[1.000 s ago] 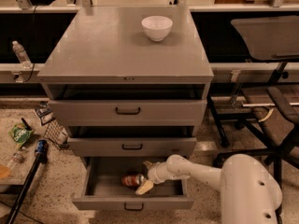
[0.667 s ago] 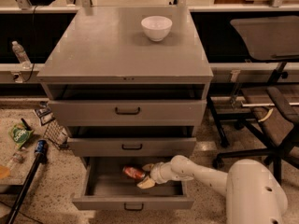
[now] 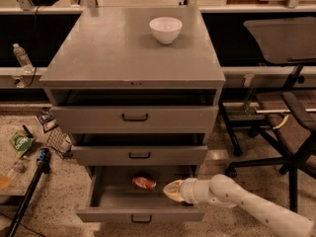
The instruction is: Place coke can into bottom drawer
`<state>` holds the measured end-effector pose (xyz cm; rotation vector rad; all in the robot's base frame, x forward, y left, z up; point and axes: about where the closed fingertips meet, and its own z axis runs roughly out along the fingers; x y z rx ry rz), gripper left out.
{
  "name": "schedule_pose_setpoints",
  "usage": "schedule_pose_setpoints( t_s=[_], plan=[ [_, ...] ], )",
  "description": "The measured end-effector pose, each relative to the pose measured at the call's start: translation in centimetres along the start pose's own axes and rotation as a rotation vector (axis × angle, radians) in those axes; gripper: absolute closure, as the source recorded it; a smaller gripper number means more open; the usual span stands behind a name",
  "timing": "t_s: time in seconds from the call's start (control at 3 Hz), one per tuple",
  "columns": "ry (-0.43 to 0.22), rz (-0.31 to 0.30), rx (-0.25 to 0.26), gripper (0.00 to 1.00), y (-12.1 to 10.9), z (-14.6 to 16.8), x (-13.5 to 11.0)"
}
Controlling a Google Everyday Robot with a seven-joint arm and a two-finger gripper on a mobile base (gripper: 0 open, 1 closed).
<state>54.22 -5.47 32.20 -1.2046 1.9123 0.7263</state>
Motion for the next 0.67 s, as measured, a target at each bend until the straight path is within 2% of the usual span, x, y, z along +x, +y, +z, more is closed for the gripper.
schedule_pose_setpoints(
  t_s=[0.33,0.67],
  plan=[
    [0.054,0.082,0.13,0.96,1.17,-8.53,-2.1],
    [0.06,0.07,0.125,0.74,1.64,-8.43,-3.07]
  ],
)
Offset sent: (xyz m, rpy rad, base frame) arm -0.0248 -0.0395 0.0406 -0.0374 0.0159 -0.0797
